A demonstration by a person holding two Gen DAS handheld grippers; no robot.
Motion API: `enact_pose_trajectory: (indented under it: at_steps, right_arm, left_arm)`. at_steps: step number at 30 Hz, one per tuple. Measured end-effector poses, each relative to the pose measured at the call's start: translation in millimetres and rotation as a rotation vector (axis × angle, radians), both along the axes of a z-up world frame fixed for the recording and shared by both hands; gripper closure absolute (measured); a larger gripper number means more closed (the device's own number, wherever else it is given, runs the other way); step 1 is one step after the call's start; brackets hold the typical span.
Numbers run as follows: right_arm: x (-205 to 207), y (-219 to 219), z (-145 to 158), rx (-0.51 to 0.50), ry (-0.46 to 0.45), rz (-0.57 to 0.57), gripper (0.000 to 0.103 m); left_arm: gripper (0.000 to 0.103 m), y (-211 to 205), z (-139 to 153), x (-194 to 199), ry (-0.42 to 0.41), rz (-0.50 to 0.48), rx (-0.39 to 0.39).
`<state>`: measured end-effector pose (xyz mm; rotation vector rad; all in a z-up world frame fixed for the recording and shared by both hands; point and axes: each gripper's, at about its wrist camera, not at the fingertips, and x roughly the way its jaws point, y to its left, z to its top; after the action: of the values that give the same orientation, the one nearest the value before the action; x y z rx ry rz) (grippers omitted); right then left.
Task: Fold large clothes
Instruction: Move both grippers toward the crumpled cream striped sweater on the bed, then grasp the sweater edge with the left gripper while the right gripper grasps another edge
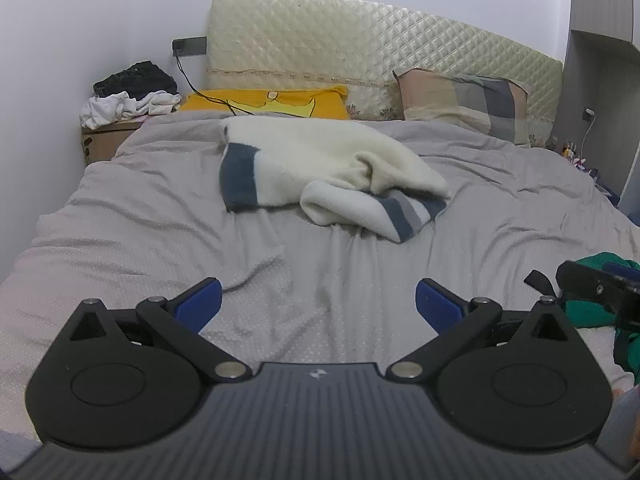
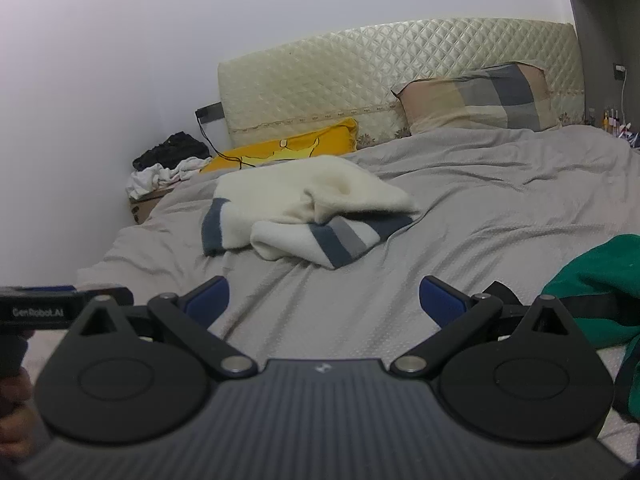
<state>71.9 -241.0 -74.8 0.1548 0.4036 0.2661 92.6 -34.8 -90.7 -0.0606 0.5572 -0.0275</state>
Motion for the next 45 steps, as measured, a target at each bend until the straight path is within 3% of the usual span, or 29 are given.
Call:
enact_pose_trajectory:
  at_steps: [15, 22, 27, 31, 35, 37, 40, 45]
  right_arm:
    - [-9, 0, -5, -0.035, -0.029, -0.025, 0.0]
    - [-9, 4, -4, -0.037, -0.042, -0.03, 0.0]
    - [1, 4, -2, -0.029, -0.01, -0.064, 0.0]
    - [17, 7, 12, -0.026, 0.012, -0.068, 0.0]
    - [45, 6, 33, 0.024, 0.017, -0.043, 0.0]
    - [62, 8, 41, 0.028, 0.004, -0.034, 0.0]
    - [92, 10, 46, 0.047, 0.028, -0.015, 0.0]
    - [150, 14, 37, 0.115, 0.105, 0.028, 0.0]
  left_arm:
    - [0.0, -4, -8, -13, -0.03, -0.019, 0.043]
    - [0.0, -10, -7, 3, -0.011, -0.046, 0.082]
    - [0.0, -10, 3, 24, 0.022, -0.044, 0.057]
    - [0.0, -3, 19, 54, 0.04, -0.045, 0.017]
    - [0.0, 10, 28, 97, 0.089, -0.065, -0.077]
    - [0.0, 13, 31, 117, 0.094, -0.052, -0.077]
    - [0.0, 19, 30, 153, 0.122, -0.025, -0.069]
    - [0.0, 34, 14, 222, 0.202, 0.006, -0.136]
